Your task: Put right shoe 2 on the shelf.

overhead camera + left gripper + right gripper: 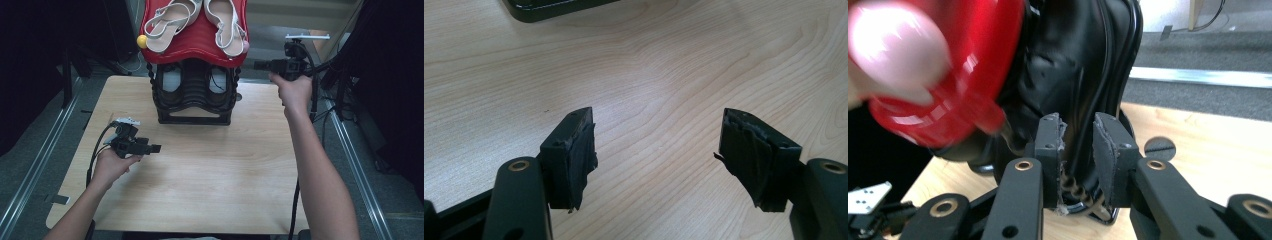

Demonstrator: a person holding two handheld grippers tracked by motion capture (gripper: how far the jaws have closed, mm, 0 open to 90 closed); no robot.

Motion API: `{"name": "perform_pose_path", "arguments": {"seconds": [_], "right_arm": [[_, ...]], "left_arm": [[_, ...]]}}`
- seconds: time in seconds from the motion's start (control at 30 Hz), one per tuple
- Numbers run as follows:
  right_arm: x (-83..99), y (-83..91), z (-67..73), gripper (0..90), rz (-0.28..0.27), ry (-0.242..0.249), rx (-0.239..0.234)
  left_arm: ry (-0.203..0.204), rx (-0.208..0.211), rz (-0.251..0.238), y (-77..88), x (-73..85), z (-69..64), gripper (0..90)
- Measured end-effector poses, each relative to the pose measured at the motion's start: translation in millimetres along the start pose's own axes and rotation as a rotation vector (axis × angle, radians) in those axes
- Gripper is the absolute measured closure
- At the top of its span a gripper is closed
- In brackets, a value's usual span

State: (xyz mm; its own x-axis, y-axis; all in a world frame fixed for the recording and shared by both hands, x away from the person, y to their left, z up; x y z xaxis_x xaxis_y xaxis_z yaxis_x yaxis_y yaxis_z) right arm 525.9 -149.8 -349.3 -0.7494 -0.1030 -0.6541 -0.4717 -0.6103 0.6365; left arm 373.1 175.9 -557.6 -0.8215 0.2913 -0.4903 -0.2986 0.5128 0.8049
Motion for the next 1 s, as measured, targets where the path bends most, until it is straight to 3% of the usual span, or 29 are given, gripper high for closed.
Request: {"name": "perform_pose_path", "arguments": {"seconds": [0.17, 0.47, 1.0], "right_arm": [[21.2, -11.4, -9.7, 74.3, 0.022, 0.003, -0.003], [53.2, -29.8, -37.1, 74.3, 0.025, -0.032, -0.016], [112.3, -55.4, -72.9, 74.9, 0.028, -0.073, -0.019]], "left_arm": [[-0.005, -0.001, 0.003, 0.3, 0.5, 0.4, 31.1], [-0.004, -0.001, 0.003, 0.4, 0.5, 0.3, 31.1], [0.001, 0.007, -0.012, 2.3, -0.8, 1.9, 30.2]]}}
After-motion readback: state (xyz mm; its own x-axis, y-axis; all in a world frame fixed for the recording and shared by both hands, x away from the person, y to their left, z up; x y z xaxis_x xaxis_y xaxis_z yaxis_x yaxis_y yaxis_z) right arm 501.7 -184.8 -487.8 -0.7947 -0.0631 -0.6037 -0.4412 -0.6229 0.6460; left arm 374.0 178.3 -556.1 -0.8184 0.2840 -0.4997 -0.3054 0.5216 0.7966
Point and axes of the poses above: each handheld gripper's, and its own axes: y roughly backward along the jaws, x roughly out of its underside, z roughly to its left, the point moved 10 cm from there along -y, roughly forward along the jaws, and after that the axes turned 9 degrees about z, right-handed, at the moved point
